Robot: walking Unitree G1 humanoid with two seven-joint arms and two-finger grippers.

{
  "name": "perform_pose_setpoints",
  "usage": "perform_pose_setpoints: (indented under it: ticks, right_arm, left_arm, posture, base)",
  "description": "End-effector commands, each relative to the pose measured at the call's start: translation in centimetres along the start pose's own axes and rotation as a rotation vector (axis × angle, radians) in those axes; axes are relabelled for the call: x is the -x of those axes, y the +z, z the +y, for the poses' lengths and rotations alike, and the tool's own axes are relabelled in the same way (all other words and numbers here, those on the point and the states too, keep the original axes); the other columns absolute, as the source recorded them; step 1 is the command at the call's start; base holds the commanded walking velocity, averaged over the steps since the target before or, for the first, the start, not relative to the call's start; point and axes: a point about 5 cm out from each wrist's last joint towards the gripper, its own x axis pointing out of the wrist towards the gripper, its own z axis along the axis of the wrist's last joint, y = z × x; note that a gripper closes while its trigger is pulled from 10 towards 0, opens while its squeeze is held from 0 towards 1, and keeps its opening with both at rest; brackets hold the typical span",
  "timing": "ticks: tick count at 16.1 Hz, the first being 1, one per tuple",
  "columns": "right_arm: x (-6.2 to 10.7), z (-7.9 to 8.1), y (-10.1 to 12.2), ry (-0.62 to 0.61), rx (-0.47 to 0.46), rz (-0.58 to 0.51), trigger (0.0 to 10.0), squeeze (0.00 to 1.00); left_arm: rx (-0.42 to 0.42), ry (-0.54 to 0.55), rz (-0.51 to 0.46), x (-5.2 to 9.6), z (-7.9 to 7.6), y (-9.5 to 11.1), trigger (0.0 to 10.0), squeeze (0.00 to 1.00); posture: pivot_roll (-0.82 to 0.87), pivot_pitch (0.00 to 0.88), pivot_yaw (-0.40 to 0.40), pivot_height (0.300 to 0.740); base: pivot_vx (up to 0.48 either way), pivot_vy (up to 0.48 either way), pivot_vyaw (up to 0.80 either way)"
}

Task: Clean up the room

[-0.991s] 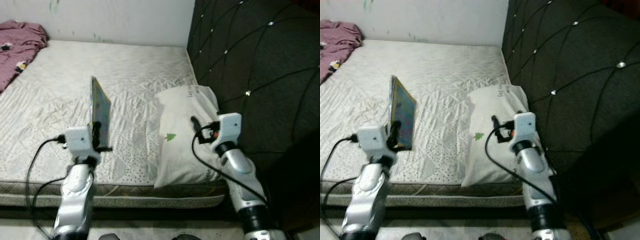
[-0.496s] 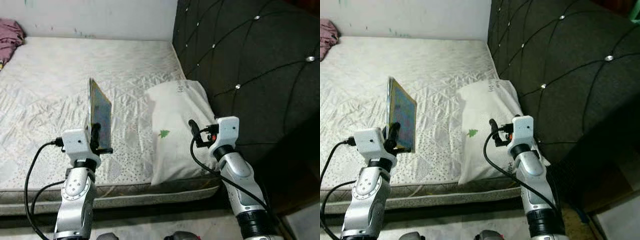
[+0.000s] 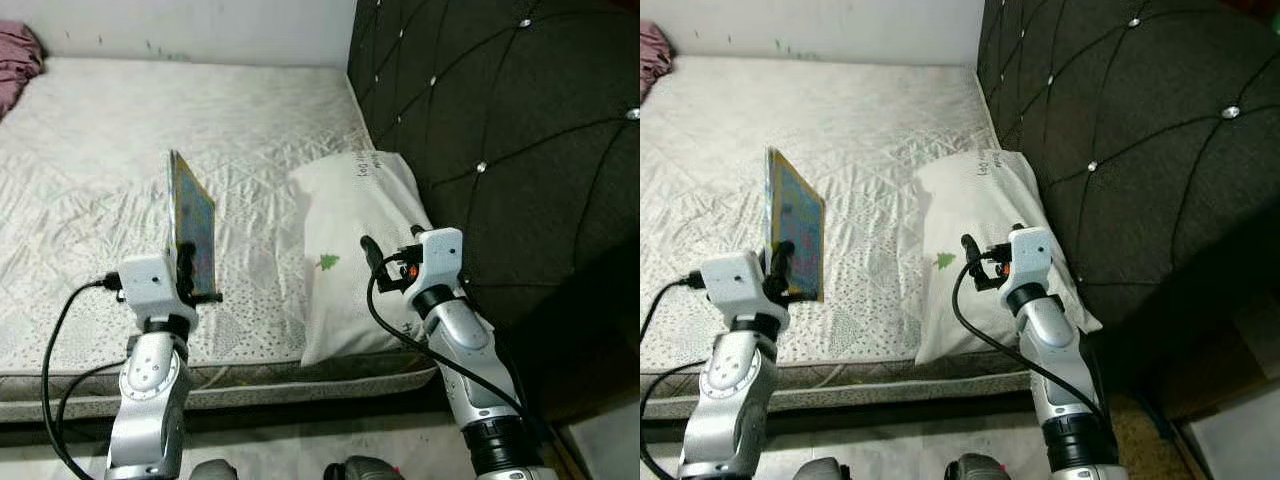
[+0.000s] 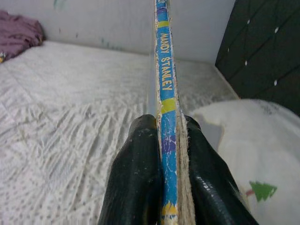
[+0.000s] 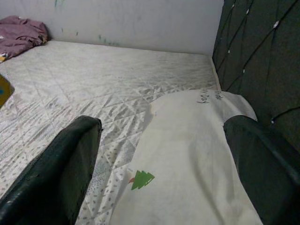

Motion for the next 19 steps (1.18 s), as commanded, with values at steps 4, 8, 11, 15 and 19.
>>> perform_pose_setpoints:
  ticks: [4, 8, 11, 15, 19]
  right_arm:
    - [0.23, -0.11, 0.46, 0.007, 0.012, -0.009, 10.0, 0.0]
    - [0.27, -0.18, 0.45, 0.01, 0.02, 0.0, 10.0, 0.0]
    - [0.16, -0.11, 0.45, 0.021, 0.028, 0.003, 10.0, 0.0]
    - [-0.1, -0.14, 0.6, 0.028, 0.041, -0.001, 10.0, 0.0]
    - [-0.25, -0.28, 0.78, 0.028, 0.052, -0.007, 10.0, 0.0]
  left_arm:
    - [-0.002, -0.014, -0.048, 0.05, -0.55, 1.27, 10.0, 0.0]
    - [0.0, -0.019, -0.055, 0.17, -0.52, 1.37, 10.0, 0.0]
    - [0.006, -0.01, -0.053, 0.32, -0.39, 1.33, 10.0, 0.0]
    - [0.005, -0.015, -0.057, 0.24, -0.39, 1.33, 10.0, 0.0]
    - [0.004, -0.022, -0.058, -0.01, -0.47, 1.32, 10.0, 0.0]
  posture:
    - [-0.04, 0.085, -0.053, 0.697]
    - [-0.04, 0.088, -0.058, 0.697]
    - [-0.04, 0.089, -0.063, 0.697]
    - [-0.04, 0.083, -0.064, 0.697]
    - [-0.05, 0.077, -0.063, 0.697]
  base:
    - [0.0, 0.0, 0.0]
    - [0.0, 0.0, 0.0]
    - [0.0, 0.0, 0.0]
    - [0.3, 0.0, 0.0]
    - [0.353, 0.0, 0.0]
